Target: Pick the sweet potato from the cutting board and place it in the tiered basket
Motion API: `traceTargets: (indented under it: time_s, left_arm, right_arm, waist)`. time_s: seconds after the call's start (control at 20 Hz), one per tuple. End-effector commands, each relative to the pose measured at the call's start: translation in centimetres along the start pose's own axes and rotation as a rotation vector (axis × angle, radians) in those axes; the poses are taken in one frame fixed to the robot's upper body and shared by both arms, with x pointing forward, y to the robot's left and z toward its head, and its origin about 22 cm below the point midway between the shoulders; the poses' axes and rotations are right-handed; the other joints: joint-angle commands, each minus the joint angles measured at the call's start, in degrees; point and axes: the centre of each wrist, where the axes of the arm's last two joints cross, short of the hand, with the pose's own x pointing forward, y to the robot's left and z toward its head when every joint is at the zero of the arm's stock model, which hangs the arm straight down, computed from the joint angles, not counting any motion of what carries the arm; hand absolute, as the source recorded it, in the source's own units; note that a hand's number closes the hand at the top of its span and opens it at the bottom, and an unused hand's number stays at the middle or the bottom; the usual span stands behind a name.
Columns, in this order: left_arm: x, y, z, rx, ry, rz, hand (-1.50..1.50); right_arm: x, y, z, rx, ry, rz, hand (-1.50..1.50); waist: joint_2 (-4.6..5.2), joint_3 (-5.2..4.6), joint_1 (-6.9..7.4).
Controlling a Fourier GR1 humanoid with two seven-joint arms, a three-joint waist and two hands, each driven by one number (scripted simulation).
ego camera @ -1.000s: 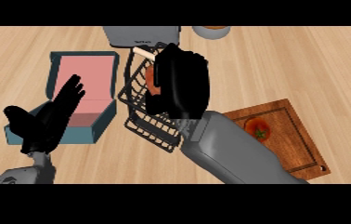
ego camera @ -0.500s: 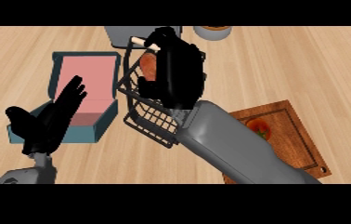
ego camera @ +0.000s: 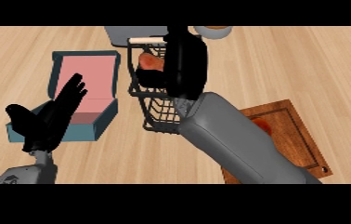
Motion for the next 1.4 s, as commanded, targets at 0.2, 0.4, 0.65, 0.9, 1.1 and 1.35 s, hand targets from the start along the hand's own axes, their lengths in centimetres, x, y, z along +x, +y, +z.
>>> traceTargets:
  time_s: [0.2,0.4,0.65,0.9,1.1,1.35]
  left_arm:
    - [-0.6,0.9,0.2,-0.008,0.011,0.012,0.0]
    - [-1.6,1.9,0.8,0.031,0.012,0.002,0.0]
    - [-0.8,0.6,1.2,0.014,0.025,0.009,0.0]
    - [-0.6,0.6,1.9,0.044,0.018,0.022,0.0]
    - [-0.8,0.3,0.7,0.028,0.024,0.015,0.0]
    - [-0.3,0.8,2.1,0.033,0.012,-0.003,0.0]
  right_arm:
    - [-0.9,-1.9,-1.5,-0.158,0.115,-0.327,-1.5]
    - [-0.9,-5.0,-1.7,-0.248,0.159,-0.483,-1.5]
    - [-4.4,-9.7,-1.4,-0.39,0.156,-0.466,-1.5]
    - [-8.4,-17.4,0.3,-0.457,0.182,-0.442,-1.5]
    - [-9.6,-21.7,2.0,-0.477,0.165,-0.413,-1.5]
    - [-12.1,-27.7,3.3,-0.509,0.161,-0.408,-1.5]
  waist:
    - [0.98,-0.18,0.0]
    - [0.66,-0.19,-0.98]
    - [0.44,-0.17,-1.7]
    - [0.37,-0.13,-2.31]
    - [0.62,-0.17,-1.84]
    - [0.61,-0.13,-1.48]
